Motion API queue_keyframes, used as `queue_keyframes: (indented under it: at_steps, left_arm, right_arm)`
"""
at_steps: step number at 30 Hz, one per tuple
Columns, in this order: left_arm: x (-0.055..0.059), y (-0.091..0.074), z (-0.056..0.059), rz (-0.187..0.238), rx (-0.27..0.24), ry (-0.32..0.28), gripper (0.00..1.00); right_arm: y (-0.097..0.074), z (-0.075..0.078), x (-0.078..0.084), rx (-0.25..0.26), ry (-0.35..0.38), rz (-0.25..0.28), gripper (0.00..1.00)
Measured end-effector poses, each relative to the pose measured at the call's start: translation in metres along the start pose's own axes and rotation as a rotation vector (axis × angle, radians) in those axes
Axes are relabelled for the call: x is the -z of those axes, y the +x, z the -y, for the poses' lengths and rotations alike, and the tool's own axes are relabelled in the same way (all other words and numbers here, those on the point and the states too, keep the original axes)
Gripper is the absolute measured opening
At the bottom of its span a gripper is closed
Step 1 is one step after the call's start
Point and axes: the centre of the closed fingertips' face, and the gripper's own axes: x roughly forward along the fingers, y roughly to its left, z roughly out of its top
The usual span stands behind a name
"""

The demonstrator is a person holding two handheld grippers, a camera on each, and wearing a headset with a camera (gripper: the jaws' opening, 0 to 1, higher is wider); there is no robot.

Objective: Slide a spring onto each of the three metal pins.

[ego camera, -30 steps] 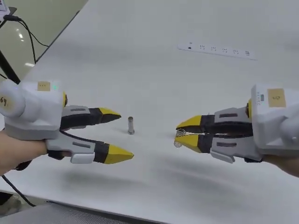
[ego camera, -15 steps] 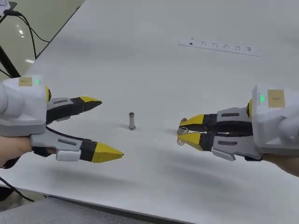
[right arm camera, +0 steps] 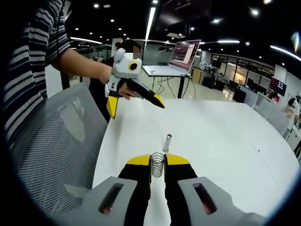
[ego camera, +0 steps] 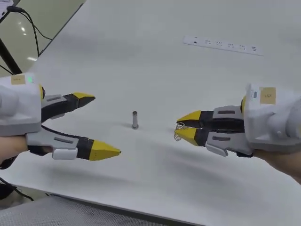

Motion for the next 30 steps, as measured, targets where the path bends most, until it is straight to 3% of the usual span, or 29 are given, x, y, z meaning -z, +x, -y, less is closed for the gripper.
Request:
queue_keyframes:
  at_steps: [22,30]
  left_arm:
    - [-0.002,-0.002,0.002,0.005,-0.002,-0.001,0.98]
    - [0.0,-0.001,0.001,-0.004,-0.003,-0.007,0.98]
  right_arm:
    - [0.048,0.021,-0.036,-0.018,-0.009,0.047,0.06]
    - [0.059,0.03,-0.044,-0.012,0.037,0.073,0.06]
